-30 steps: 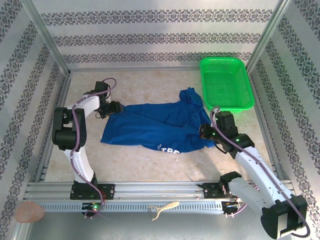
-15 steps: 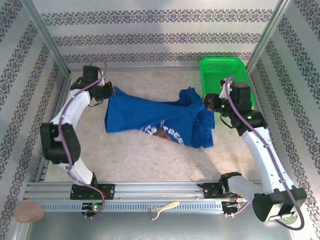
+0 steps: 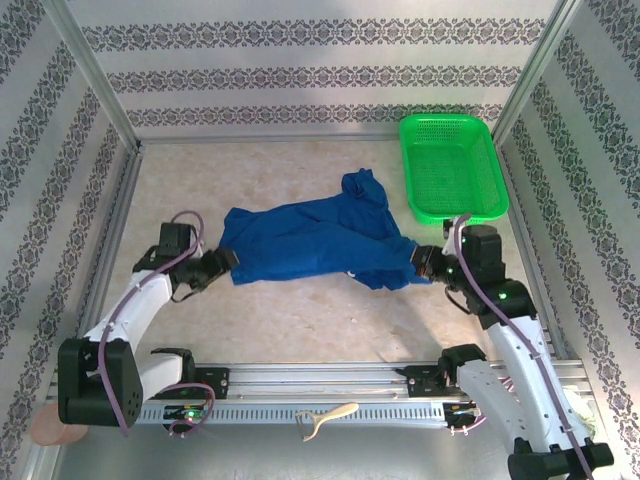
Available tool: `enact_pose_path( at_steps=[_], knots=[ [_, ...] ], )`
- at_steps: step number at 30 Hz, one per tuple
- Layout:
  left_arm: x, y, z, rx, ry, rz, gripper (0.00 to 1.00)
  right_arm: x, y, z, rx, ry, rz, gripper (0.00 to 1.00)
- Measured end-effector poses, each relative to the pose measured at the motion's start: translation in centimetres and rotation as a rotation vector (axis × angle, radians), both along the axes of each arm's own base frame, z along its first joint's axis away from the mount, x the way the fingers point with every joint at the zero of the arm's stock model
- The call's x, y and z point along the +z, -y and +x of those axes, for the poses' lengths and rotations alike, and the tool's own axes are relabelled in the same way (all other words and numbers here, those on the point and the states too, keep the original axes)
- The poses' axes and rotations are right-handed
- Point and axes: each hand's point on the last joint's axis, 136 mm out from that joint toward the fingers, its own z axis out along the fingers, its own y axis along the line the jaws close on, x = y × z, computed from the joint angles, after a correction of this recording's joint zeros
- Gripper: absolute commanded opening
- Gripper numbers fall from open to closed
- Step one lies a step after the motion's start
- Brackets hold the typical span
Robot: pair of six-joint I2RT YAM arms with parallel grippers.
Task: Fold the inside-out t-shirt
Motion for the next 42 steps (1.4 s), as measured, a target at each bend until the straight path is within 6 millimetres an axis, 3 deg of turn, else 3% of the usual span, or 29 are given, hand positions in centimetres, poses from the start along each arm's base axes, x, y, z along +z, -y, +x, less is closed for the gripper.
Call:
enact_pose_path(
  at_steps=[3,8,19,29,36,42],
  knots=[
    [0.8,-0.3,0.0,0.023,0.032,0.006,0.7,-2.2,0.2,-1.0,-0.011,-0.061,0.001,0.0],
    [2.8,-0.6,1.6,0.035,0.1,0.019,0.68,-2.4,0.2,-1.2,-0.013,-0.06,0.005,0.0],
    [-0.2,-0.6,3.2,0.036,0.064,0.037,0.55,-2.6,0.1,-0.8,-0.015,-0.071,0.005,0.0],
    [-3.4,-0.1,5.4,0.02,0.068,0.05,0.54,-2.3,0.1,-0.4,-0.015,-0.05,0.009,0.0],
    [-4.3,0.5,6.9,-0.003,0.102,0.05,0.54,-2.2,0.1,-0.3,-0.015,-0.051,0.009,0.0],
    [-3.9,1.5,7.3,-0.032,0.154,0.018,0.48,-1.9,0.0,-0.3,-0.015,-0.043,0.01,0.0]
  ],
)
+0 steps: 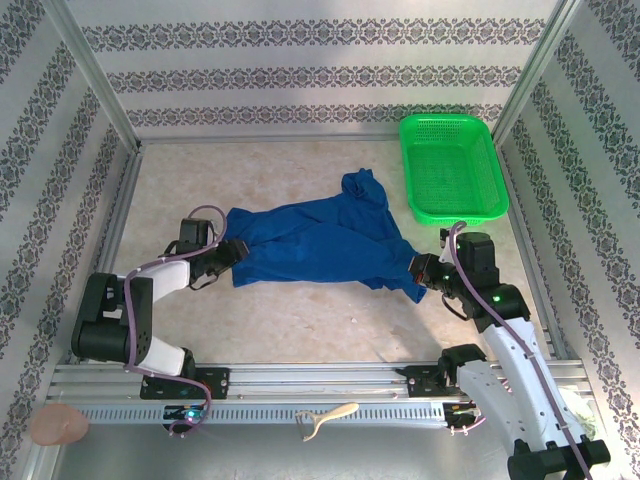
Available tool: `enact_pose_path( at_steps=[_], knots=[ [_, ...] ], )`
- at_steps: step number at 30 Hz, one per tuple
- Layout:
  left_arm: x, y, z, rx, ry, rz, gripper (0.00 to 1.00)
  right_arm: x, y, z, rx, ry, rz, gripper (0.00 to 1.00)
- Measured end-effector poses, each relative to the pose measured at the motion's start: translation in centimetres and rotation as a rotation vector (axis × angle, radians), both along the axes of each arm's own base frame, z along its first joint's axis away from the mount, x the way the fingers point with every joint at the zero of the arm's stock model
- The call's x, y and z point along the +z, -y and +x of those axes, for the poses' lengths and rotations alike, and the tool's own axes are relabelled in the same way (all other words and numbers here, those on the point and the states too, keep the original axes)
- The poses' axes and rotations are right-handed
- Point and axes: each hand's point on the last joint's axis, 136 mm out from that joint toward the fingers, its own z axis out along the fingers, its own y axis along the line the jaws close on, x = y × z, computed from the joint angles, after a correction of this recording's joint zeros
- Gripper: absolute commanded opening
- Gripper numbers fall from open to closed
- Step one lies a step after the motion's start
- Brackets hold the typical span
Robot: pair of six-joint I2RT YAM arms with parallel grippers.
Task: Fold the inside-out t-shirt
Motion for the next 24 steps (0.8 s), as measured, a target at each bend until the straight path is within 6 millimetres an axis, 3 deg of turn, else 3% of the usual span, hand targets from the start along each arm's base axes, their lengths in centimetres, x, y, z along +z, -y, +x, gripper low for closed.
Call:
enact_pose_path(
  at_steps=[7,14,24],
  knots=[
    [1.2,0.6,-2.3,-0.023,0.056,-0.017,0.43,0.0,0.0,0.0,0.0,0.0,0.0,0.0],
    [0.2,0.6,-4.0,-0.013,0.054,-0.027,0.44,0.0,0.0,0.0,-0.006,-0.004,0.006,0.0],
    [-0.4,0.7,-3.3,-0.011,0.067,-0.03,0.51,0.1,0.0,0.0,-0.012,-0.006,0.013,0.0]
  ],
)
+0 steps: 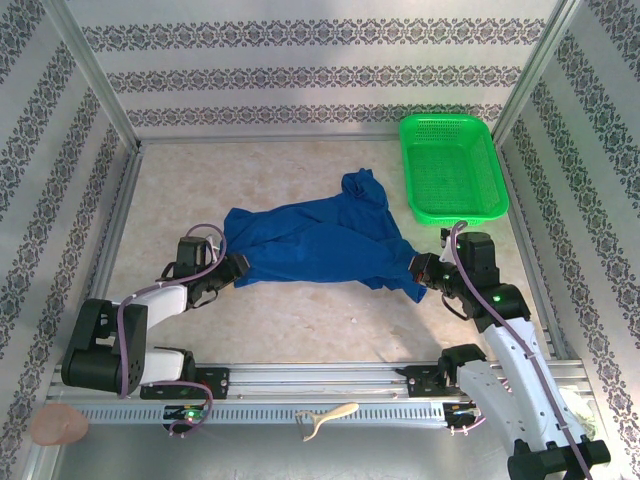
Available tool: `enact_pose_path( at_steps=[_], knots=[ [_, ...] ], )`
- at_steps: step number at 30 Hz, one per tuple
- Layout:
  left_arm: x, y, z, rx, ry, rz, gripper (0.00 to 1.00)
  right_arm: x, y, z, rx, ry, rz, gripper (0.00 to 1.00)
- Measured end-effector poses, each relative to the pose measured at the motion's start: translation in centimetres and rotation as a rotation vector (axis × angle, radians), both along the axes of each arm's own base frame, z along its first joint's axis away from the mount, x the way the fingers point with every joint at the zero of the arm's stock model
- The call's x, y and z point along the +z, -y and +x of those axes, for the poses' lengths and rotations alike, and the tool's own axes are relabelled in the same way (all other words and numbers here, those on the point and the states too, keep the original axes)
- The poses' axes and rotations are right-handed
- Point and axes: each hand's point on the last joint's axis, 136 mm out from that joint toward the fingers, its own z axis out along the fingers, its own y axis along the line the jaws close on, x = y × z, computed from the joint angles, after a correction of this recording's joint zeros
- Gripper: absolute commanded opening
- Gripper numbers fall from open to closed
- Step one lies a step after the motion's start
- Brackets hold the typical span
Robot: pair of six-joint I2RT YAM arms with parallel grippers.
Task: Fold the inside-out t-shirt
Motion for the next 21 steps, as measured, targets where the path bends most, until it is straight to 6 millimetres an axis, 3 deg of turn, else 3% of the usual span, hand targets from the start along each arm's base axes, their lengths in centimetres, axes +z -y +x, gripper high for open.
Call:
enact_pose_path(
  at_steps=[3,10,15,18,21],
  knots=[
    [0.0,0.0,0.1,0.0,0.01,0.0,0.46,0.0,0.0,0.0,0.0,0.0,0.0,0.0],
    [0.3,0.3,0.8,-0.021,0.095,0.01,0.17,0.0,0.0,0.0,0.0,0.0,0.0,0.0],
    [0.3,0.3,-0.2,-0.021,0.122,0.007,0.0,0.0,0.0,0.0,0.0,0.0,0.001,0.0],
    [1.8,0.2,-0.3,-0.014,0.171,-0.001,0.0,0.3,0.0,0.3,0.0,-0.003,-0.001,0.0],
    [5.5,0.1,0.2,0.002,0.274,-0.01,0.0,2.0,-0.1,1.3,0.001,0.017,-0.001,0.0]
  ],
)
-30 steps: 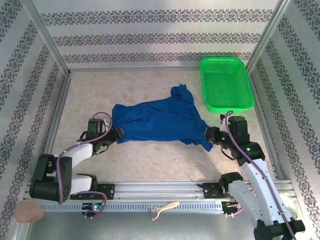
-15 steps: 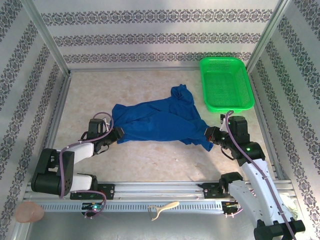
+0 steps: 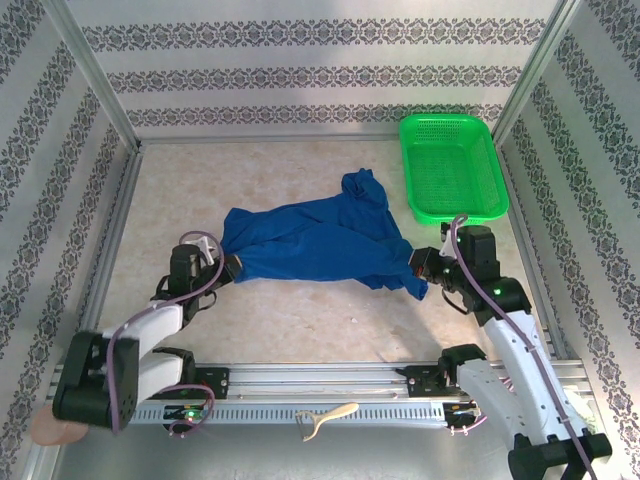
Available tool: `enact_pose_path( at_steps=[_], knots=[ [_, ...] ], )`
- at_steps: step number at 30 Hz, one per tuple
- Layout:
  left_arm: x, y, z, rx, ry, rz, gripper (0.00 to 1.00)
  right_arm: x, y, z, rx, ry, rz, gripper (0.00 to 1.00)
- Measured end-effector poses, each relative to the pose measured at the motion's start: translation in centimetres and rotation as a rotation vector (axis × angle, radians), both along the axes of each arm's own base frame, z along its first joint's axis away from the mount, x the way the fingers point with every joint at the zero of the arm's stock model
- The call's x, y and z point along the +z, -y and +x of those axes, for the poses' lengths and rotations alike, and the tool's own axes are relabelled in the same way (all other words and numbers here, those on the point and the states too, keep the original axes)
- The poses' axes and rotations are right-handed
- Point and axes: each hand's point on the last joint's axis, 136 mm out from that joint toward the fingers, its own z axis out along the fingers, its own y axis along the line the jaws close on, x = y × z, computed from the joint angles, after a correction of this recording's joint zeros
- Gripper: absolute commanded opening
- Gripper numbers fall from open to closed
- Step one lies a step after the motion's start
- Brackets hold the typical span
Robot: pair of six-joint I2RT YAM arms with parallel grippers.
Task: Fold the inside-out t-shirt
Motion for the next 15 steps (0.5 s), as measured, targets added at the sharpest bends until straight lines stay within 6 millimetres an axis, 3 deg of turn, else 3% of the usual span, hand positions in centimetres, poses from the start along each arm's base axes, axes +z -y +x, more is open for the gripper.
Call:
enact_pose_path(
  at_steps=[6,8,11,15],
  knots=[
    [12.0,-0.3,1.9,0.028,0.259,-0.009,0.0,6.7,0.4,3.4,-0.012,0.129,-0.005,0.0],
    [14.7,-0.3,2.4,0.026,0.302,-0.013,0.0,8.3,0.3,4.2,-0.006,0.168,-0.01,0.0],
    [14.8,0.0,2.7,0.013,0.283,-0.018,0.0,9.5,0.4,5.0,-0.007,0.196,-0.016,0.0],
    [11.0,0.1,3.0,0.007,0.168,-0.013,0.0,9.1,0.6,5.3,-0.011,0.185,-0.021,0.0]
  ],
)
